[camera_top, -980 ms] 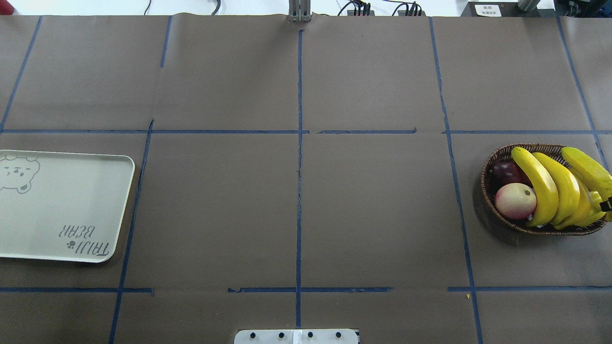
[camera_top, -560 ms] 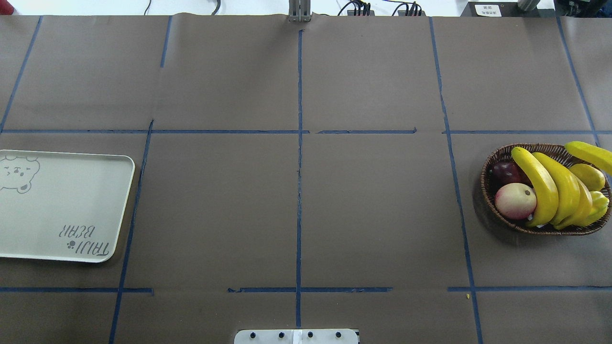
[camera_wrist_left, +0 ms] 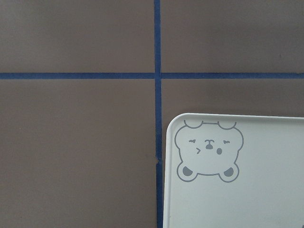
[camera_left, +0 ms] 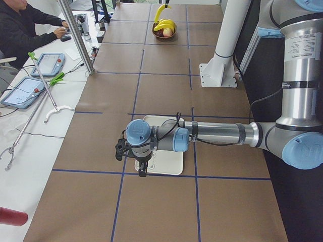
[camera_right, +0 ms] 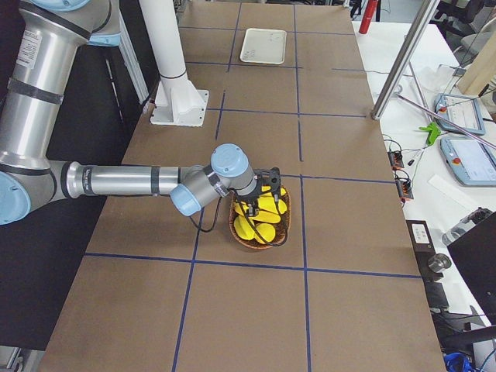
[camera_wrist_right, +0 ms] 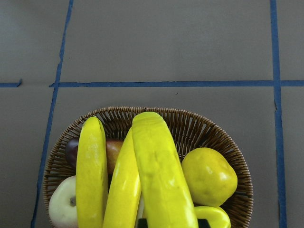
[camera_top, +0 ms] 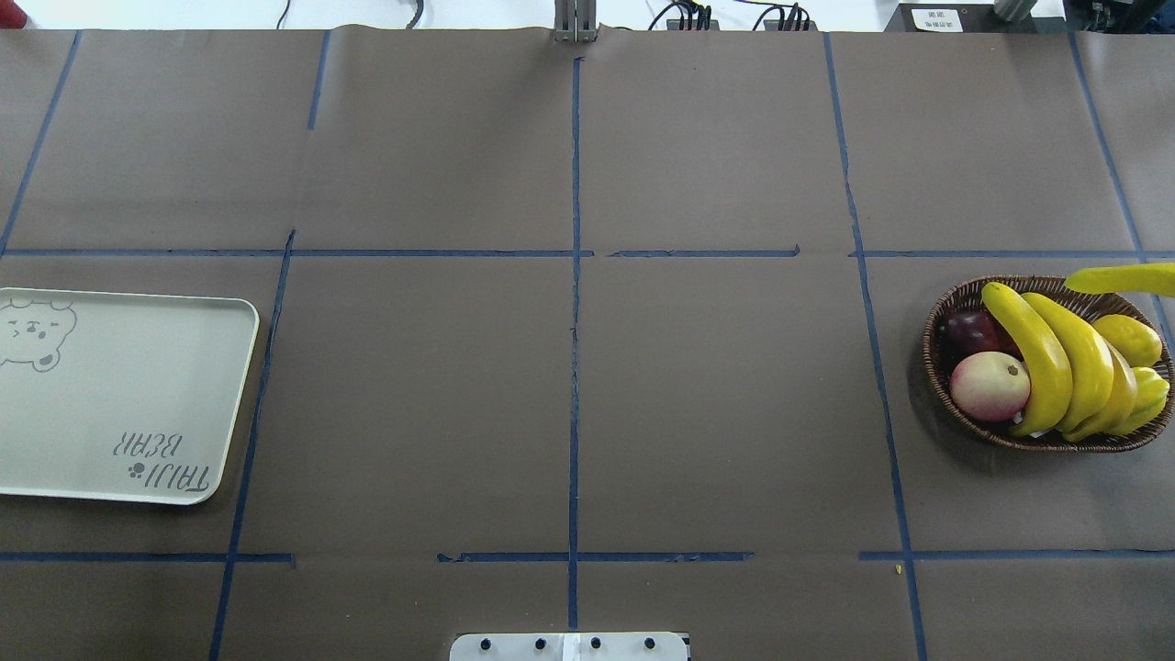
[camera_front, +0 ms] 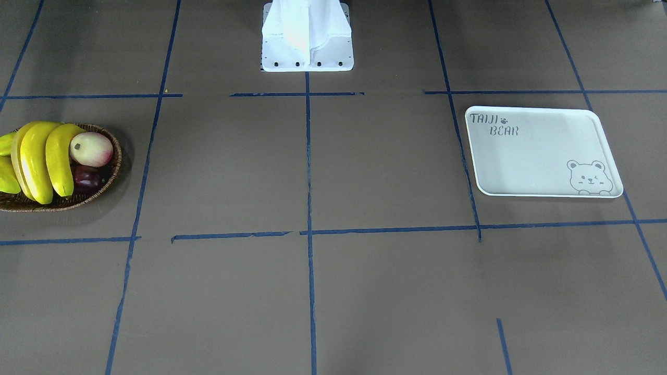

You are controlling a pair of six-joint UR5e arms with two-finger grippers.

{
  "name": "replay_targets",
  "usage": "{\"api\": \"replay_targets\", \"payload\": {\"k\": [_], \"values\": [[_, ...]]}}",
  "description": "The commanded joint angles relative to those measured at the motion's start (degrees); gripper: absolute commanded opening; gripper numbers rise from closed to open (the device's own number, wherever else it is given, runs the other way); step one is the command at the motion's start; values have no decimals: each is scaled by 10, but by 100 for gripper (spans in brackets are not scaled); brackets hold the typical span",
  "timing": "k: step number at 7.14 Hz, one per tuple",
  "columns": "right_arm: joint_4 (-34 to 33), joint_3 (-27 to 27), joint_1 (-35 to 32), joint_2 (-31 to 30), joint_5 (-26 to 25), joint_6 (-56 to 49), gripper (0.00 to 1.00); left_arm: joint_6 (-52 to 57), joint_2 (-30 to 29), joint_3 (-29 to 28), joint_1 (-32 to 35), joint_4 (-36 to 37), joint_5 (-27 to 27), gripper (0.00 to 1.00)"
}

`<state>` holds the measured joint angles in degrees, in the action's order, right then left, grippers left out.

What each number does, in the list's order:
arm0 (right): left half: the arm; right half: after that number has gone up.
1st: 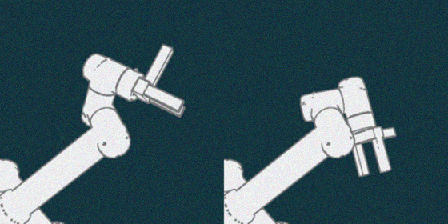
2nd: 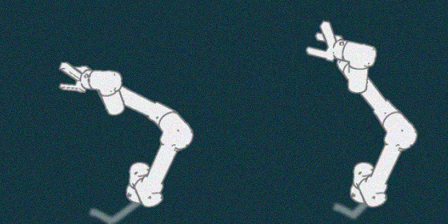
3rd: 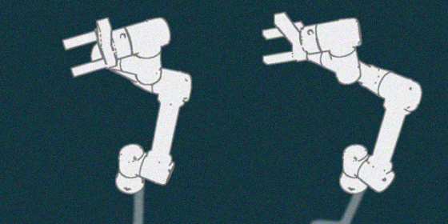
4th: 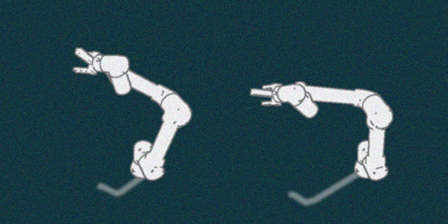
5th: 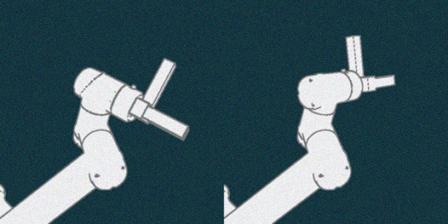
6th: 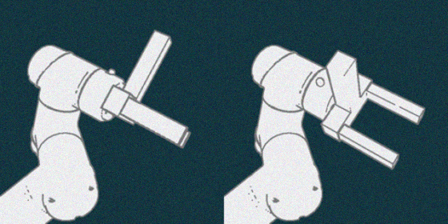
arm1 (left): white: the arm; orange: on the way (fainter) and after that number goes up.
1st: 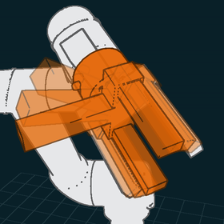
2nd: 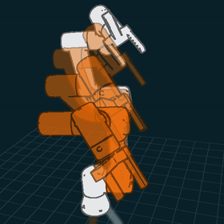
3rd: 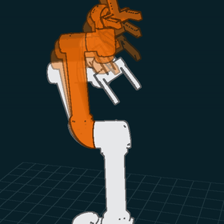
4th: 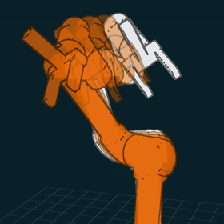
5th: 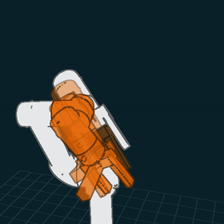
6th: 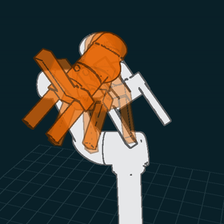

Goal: Transfer all bananas from basket to plate

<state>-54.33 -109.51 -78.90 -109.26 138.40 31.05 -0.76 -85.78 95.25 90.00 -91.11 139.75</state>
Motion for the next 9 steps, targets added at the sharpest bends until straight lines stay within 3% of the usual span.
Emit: {"api": "replay_targets", "payload": {"k": [1, 3, 5, 7, 9], "values": [[1, -20, -11, 0, -1, 1, 0, 1, 0, -2, 0, 0, 0, 100], [0, -40, -14, 26, -3, 69, 0, -34, -6, 4, -1, -2, 0, 100], [0, -39, -13, 116, -7, 215, 0, -95, -9, 3, -8, -87, -1, 100], [1, -28, 20, 203, -52, 344, 0, -240, -31, 0, -73, -185, -4, 100], [24, -32, 115, 271, -134, 472, 0, -348, -68, -2, -116, -238, -5, 100]]}}
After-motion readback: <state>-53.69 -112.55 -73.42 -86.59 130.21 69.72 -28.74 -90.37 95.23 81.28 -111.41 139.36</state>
